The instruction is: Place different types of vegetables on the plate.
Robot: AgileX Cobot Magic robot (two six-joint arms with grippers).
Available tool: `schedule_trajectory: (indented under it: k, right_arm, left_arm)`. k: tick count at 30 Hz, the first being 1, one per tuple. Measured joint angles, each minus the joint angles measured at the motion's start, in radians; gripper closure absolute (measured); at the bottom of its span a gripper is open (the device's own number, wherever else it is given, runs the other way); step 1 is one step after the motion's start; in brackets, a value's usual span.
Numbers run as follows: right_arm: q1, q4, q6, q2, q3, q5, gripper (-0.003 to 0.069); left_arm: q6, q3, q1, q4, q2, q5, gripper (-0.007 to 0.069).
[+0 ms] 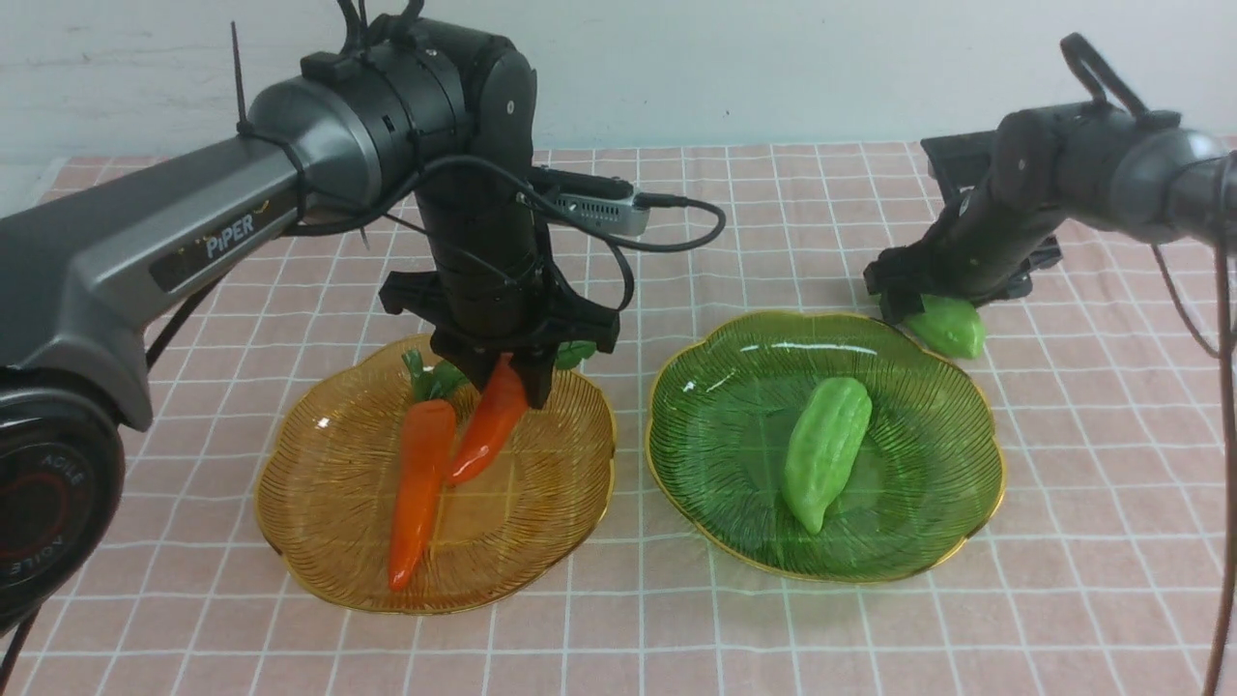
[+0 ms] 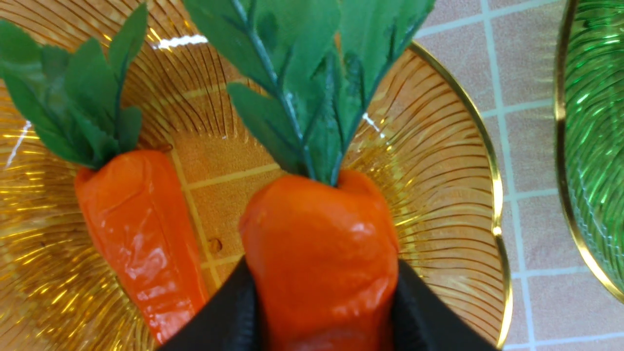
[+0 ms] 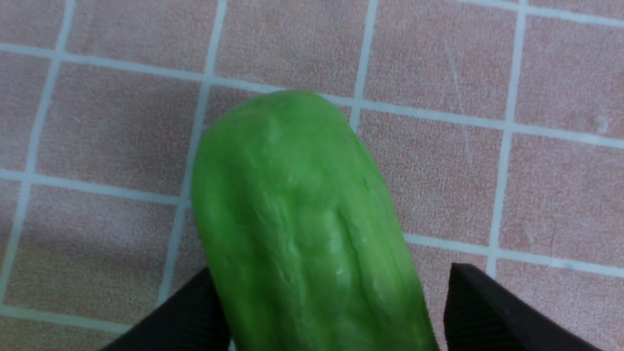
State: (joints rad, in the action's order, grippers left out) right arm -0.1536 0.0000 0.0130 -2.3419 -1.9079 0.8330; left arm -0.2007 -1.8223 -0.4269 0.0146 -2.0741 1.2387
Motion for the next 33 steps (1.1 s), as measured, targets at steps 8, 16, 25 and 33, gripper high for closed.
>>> schedule_trajectory:
  k: [8,16,25,33]
  right_arm:
    - [0.006,-0.014,0.029,0.019,-0.015,0.013,0.0259]
    - [0.012,0.008,0.042,0.312,-0.062,0.255,0.0259]
    - [0.008,0.140,0.006,0.433,0.015,0.411,0.0259]
    - [-0.011,0.163,0.049,0.433,0.259,0.412,0.0259]
  left_arm:
    - [0.003,0.000,0.000,-0.001,-0.012,-0.002,0.0225]
    - [0.004,0.000,0.000,-0.063,-0.009,-0.002,0.0083]
    - [0.032,0.021,0.000,-0.054,0.182,-0.002,0.0600]
    - [0.052,0.198,0.000,-0.015,0.529,0.002,0.0628]
